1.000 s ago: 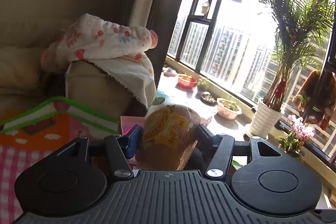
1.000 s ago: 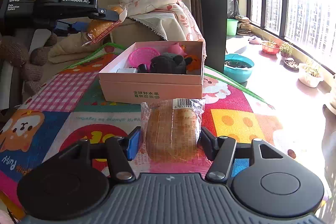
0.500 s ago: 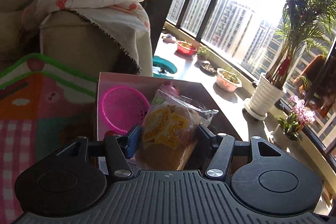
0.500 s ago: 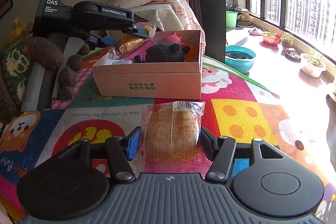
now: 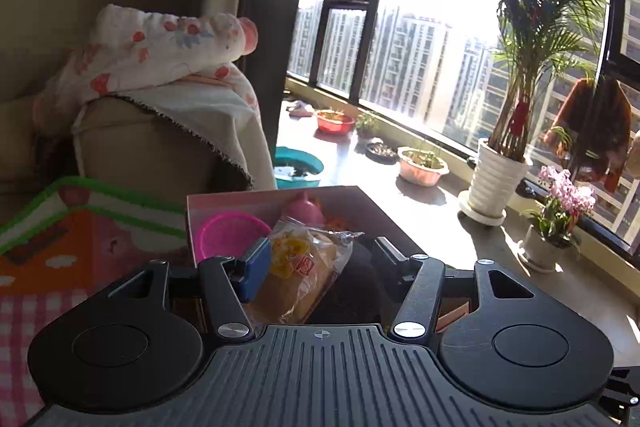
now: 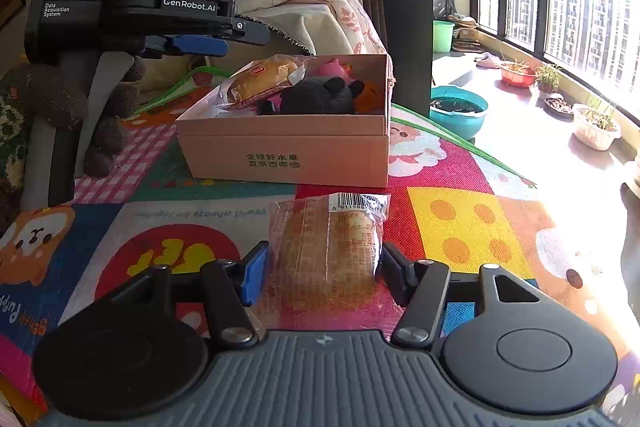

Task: Organize objects
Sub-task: 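Lower the bagged loaf into the pink box and open the right tool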

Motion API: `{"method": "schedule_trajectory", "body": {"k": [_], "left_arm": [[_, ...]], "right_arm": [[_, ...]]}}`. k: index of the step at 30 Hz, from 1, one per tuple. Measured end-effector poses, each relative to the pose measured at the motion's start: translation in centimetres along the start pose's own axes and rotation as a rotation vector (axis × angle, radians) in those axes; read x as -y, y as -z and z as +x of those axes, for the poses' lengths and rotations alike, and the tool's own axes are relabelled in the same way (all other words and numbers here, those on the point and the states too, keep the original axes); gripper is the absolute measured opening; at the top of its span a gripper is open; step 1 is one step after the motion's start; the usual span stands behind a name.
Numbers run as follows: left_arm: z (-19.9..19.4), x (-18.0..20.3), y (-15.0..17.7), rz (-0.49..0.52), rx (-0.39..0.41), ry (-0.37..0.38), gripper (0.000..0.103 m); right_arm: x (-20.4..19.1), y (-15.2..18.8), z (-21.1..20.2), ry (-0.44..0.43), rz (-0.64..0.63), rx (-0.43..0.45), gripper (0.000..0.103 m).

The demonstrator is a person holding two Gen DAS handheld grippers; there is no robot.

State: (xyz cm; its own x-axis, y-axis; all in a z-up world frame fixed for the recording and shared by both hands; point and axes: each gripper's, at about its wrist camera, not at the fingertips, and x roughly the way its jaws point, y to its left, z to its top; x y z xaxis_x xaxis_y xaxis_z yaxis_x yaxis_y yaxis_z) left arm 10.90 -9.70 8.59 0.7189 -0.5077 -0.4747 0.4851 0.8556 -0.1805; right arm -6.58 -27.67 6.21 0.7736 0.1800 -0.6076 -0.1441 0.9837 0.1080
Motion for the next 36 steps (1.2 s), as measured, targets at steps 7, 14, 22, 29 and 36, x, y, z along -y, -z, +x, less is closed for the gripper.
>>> {"method": "schedule_trajectory", "body": {"k": [7, 14, 22, 29, 36], "left_arm": [[2.6, -0.1, 2.3, -0.112, -0.151, 0.116, 0.046], [-2.1, -0.4, 1.7, -0.090, 0.021, 0.075, 0.046], [-6.5, -1.5, 3.3, -0.058, 0.089, -0.060, 0.046], [-8.4, -4.8, 6.2, -0.163, 0.046, -0.063, 0.046], [-8.3, -6.4, 7.0, -0.206, 0.039, -0.056, 0.046]], "right_arm": [[0.0, -0.6, -0.5, 0.011, -0.014, 0.019, 0.059], [1.1, -3.5, -0.8, 0.007, 0.014, 0.056, 0.059], [1.4, -12.1, 0.7, -0.029, 0.032, 0.151, 0.059], [2.0, -17.2, 6.4, -0.096, 0.203, 0.087, 0.059], [0.0, -19.3, 13.3, -0.071, 0.247, 0.000, 0.058]]}}
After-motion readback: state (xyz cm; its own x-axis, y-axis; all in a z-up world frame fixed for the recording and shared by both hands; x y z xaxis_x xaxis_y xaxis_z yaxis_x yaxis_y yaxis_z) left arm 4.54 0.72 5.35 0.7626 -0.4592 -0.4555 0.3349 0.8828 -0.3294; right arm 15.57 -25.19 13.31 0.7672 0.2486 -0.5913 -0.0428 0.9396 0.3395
